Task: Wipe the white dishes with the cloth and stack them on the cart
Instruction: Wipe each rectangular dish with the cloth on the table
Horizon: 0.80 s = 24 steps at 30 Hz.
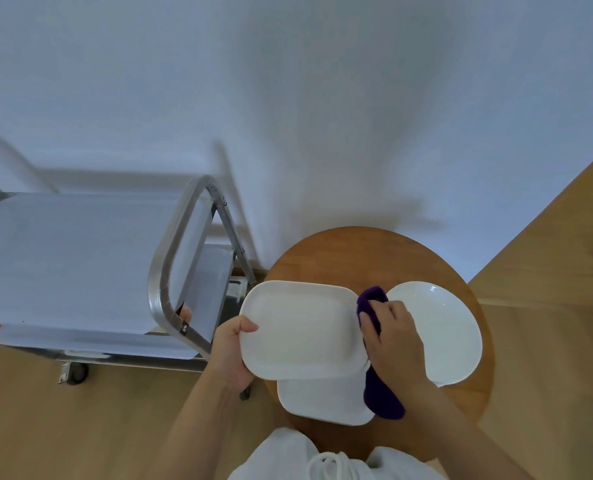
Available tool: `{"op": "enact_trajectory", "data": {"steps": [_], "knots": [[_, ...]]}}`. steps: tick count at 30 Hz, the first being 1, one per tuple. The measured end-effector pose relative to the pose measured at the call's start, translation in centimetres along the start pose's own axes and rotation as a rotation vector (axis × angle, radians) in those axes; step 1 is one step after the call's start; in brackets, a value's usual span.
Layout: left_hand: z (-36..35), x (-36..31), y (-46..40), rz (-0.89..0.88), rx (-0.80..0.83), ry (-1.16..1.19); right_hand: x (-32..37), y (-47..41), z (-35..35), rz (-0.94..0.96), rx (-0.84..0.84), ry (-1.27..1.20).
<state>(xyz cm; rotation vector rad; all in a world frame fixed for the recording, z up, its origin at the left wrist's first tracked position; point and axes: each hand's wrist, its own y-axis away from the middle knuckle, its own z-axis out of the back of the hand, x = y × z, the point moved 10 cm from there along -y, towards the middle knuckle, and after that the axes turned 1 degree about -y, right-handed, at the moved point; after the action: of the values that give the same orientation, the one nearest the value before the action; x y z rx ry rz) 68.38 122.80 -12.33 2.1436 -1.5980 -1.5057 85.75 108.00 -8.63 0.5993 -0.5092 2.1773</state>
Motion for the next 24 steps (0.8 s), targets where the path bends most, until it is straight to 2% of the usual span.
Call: {"op": "enact_trajectory", "data": {"steps": [3, 6, 7, 11, 13, 20, 22, 24], "knots": [[1.8, 1.8, -0.8, 0.049, -0.07, -0.005, -4.1, 0.4, -0.9, -0.273, 0.039, -0.135], [2.8, 4.4, -1.6, 0.154, -0.079, -0.007, -6.1, 1.5, -1.3, -0.397, 0.086, -0.206], [3.3, 5.2, -2.0, 0.175, -0.096, -0.03, -6.6, 2.0, -1.5, -0.418, 0.102, -0.212], [7.0, 7.1, -3.4, 0.139, -0.368, -0.324, -8.3, 4.1, -1.6, -0.493, 0.126, -0.26], [7.8, 8.2, -3.8, 0.146, -0.439, -0.401, -9.0, 4.8, -1.5, -0.52, 0.111, -0.28], [9.3, 11.5, -5.7, 0.217, -0.499, -0.55, -10.4, 6.6, -2.7, -0.57, 0.162, -0.307], [9.3, 11.5, -6.5, 0.184, -0.493, -0.66, -10.7, 7.2, -3.0, -0.58, 0.163, -0.308], [9.3, 11.0, -7.3, 0.148, -0.48, -0.883, -10.9, 7.7, -2.9, -0.581, 0.151, -0.326]]}}
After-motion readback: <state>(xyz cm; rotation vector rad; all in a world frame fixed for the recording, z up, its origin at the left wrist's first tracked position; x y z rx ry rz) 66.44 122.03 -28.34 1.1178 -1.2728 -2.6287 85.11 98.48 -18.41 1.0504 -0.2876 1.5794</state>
